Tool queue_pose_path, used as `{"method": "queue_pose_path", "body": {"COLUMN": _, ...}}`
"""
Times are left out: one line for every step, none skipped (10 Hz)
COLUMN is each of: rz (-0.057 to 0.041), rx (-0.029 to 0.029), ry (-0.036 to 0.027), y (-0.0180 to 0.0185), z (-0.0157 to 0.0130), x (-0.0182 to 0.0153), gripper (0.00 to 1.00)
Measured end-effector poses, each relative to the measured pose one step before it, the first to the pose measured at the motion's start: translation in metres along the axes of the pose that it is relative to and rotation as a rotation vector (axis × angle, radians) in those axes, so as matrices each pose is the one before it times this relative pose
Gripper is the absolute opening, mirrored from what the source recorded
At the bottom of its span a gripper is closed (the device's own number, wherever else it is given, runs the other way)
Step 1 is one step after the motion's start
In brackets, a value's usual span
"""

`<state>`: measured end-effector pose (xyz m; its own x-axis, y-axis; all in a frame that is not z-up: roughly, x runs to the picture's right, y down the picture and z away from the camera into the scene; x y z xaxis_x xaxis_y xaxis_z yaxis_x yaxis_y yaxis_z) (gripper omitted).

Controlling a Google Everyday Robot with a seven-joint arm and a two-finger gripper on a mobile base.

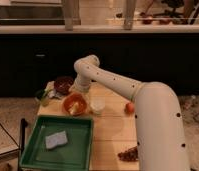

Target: Place banana in red bowl

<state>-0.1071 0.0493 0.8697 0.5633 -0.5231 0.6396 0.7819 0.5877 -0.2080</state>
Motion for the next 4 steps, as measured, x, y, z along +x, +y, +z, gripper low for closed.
{"method": "queue_pose_path", "body": {"rz": -0.00157, "rx": 0.00175, "ry": 0.00106, "y": -0.00077, "z": -0.00033, "x": 0.00019, "gripper": 0.80}}
{"method": "queue_pose_path", "body": {"rz": -0.00211, "rx": 0.00336, "ry": 0.00166, "y": -0.00159, "z": -0.00132, "x": 0.00010, "gripper": 0.80}}
{"method": "queue_pose_path", "body": {"rz": -0.00190, "rx": 0.00363, "ry": 0.00087, "y": -0.00140, "z": -0.00110, "x": 0.00032, "gripper": 0.80}}
{"method": "queue_pose_path", "body": {"rz": -0.00293, "rx": 0.00443, "ry": -0.00015, "y": -0.00152, "z": -0.00074, "x": 0.00018, "gripper": 0.80}}
